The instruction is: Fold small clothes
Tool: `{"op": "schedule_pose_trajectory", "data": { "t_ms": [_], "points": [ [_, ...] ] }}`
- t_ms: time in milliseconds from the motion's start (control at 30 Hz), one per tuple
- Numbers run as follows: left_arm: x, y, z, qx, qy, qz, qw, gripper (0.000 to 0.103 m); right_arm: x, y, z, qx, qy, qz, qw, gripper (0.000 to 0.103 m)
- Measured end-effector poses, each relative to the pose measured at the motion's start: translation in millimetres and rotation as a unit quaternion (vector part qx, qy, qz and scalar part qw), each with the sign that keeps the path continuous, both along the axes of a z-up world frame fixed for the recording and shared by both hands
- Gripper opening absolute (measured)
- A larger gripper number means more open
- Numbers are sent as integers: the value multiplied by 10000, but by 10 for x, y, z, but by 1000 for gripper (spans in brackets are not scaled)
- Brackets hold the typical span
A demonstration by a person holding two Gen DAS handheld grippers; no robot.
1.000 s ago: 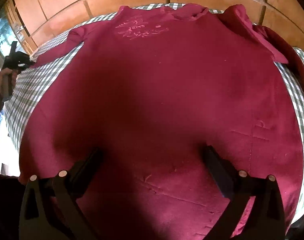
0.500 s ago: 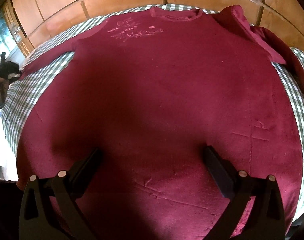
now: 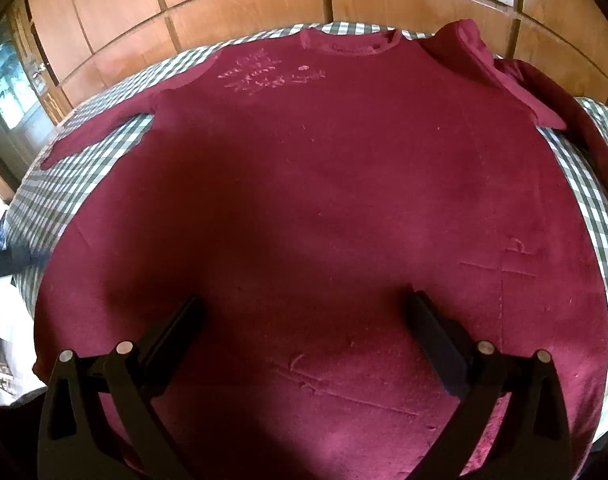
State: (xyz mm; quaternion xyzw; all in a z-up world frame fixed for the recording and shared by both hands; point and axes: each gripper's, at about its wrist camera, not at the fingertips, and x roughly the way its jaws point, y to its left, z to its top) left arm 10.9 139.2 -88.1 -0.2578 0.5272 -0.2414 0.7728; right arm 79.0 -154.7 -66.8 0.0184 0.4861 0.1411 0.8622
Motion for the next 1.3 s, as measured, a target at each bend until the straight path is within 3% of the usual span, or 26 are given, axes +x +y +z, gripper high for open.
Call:
{"op": "schedule_pose_trajectory", "data": {
  "t_ms": [33, 67, 233, 333, 400, 500, 567, 600, 633, 700, 833, 900, 1000, 1133, 1200, 1300],
  "points": [
    [-48, -84, -49, 158, 52, -83, 9998, 13, -9, -2, 0, 7, -22, 0, 10000, 101],
    [-103, -164, -82, 416, 49, -83, 9991, 7, -12, -2, 1, 21, -34, -4, 10000, 101],
    [-326, -39, 77, 460, -223, 301, 9982, 6, -63, -59, 49, 164, -22, 44, 9999, 101],
    [-384, 88, -150, 988, 211, 519, 9935, 6, -78, -55, 29, 124, -59, 113, 9998, 101],
    [-356, 127, -80, 1043, 161, 593, 9927, 6, -80, -13, 19, -12, -89, 129, 9999, 101],
    [-312, 44, 198, 1704, -358, 524, 9833, 6, -74, -27, 19, 21, -82, 145, 9999, 101],
    [-219, -20, 405, 1798, -709, 575, 9794, 10, -75, -35, 31, 47, -78, 153, 9998, 101],
    [-180, -39, 482, 1783, -860, 581, 9785, 24, -77, -39, 40, 67, -65, 152, 9998, 101],
    [-102, -110, 572, 1762, -1040, 581, 9771, 46, -77, -59, 68, 130, -35, 162, 9998, 101],
    [34, -271, 669, 1771, -1301, 597, 9737, 55, -80, -153, 153, 341, -31, 112, 9993, 100],
    [338, -760, 653, 1982, -1654, 279, 9657, 55, -70, -744, 412, 559, -440, -774, 9945, 96],
    [475, -941, 552, 2052, -1704, 105, 9637, 55, -45, -1206, 473, 568, -589, -1474, 9857, 93],
    [602, -1123, 349, 2210, -1490, -104, 9638, 55, 35, -1883, 443, -42, -659, -2523, 9654, 82],
    [740, -1206, 86, 2332, -1208, -156, 9648, 56, 304, -2353, 268, -1005, -587, -2917, 9494, 75],
    [745, -1213, 66, 2298, -1273, -125, 9648, 56, 428, -2532, 129, -1208, -455, -2992, 9454, 70],
    [740, -1208, 8, 2270, -1313, -119, 9649, 57, 668, -2787, -65, -1342, -243, -3212, 9372, 54]
  ]
}}
